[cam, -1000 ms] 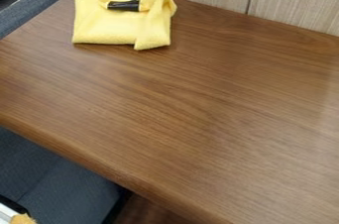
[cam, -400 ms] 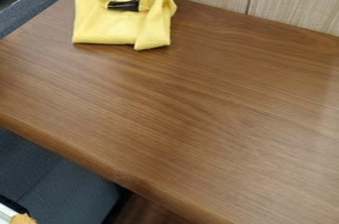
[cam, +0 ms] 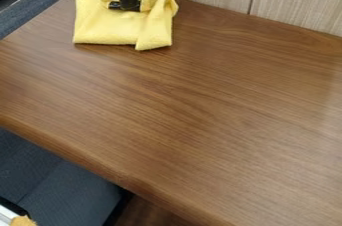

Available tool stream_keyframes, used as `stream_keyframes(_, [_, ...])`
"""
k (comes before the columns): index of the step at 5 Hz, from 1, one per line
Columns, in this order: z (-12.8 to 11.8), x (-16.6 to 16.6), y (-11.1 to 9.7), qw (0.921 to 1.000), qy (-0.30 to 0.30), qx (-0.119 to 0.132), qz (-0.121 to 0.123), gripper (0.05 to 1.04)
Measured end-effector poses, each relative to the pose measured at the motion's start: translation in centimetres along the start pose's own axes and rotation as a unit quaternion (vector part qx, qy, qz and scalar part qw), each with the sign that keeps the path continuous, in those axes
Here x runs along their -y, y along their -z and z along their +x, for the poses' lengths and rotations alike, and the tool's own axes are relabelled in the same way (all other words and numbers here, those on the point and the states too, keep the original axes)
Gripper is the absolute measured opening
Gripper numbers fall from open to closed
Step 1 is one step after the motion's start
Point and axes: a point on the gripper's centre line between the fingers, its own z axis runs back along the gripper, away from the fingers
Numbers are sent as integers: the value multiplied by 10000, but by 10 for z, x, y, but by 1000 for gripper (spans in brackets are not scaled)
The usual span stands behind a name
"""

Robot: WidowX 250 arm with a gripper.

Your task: Unfold the yellow cloth on the table from top left to bottom right

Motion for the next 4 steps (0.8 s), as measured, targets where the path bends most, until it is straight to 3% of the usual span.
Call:
stream_keyframes(1, [3, 6, 13, 9995, 305, -45, -10, 931])
stream_keyframes(3, [2, 4, 13, 9996, 233, -124, 89, 350])
stream_keyframes(4, [1, 3, 13, 9997, 161, -130, 111, 157])
